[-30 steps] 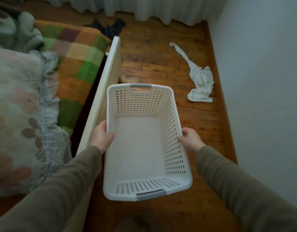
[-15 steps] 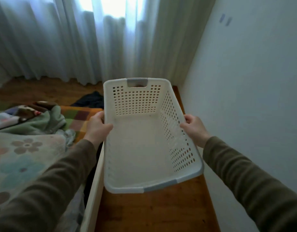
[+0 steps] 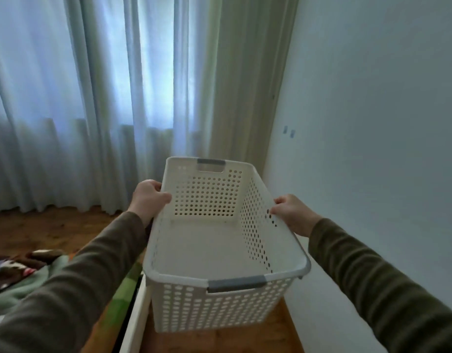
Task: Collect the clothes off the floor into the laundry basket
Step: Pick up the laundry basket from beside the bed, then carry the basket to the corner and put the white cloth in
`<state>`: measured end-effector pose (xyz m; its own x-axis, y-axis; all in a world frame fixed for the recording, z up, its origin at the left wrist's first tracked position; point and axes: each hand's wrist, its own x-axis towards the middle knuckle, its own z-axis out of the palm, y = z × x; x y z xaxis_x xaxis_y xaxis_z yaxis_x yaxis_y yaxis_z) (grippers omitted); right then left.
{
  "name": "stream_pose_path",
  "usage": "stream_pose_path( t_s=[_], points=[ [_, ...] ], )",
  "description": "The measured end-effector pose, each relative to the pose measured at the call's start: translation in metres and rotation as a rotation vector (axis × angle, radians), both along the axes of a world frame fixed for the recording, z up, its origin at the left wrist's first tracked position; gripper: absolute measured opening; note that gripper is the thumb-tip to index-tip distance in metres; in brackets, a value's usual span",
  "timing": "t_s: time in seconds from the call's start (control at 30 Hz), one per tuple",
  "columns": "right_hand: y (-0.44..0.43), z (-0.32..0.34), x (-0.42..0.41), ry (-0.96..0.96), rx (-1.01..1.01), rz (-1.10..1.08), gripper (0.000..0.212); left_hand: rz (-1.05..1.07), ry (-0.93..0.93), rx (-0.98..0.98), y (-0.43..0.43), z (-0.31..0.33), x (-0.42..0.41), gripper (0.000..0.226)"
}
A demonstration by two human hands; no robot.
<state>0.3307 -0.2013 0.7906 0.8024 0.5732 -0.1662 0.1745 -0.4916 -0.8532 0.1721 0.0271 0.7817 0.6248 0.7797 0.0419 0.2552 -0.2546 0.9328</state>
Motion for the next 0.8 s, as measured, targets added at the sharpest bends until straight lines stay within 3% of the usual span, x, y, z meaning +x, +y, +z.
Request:
stream_pose_path(
  t_s=[0.1, 0.33, 0.8],
  points=[
    [-0.008, 0.021, 0.032, -0.019, -0.001, 0.03, 0.013, -0.011, -0.039, -0.027, 0.0, 0.019, 0.033, 0.026],
    [-0.012, 0.043, 0.103, -0.12, 0.091, -0.005, 0.019, -0.029, -0.063, -0.042, -0.004, 0.038, 0.101, 0.024],
    [0.079, 0.024, 0.231, -0.022, 0.144, -0.069, 0.014, -0.005, -0.031, -0.074, 0.078, 0.024, 0.22, 0.031]
  ],
)
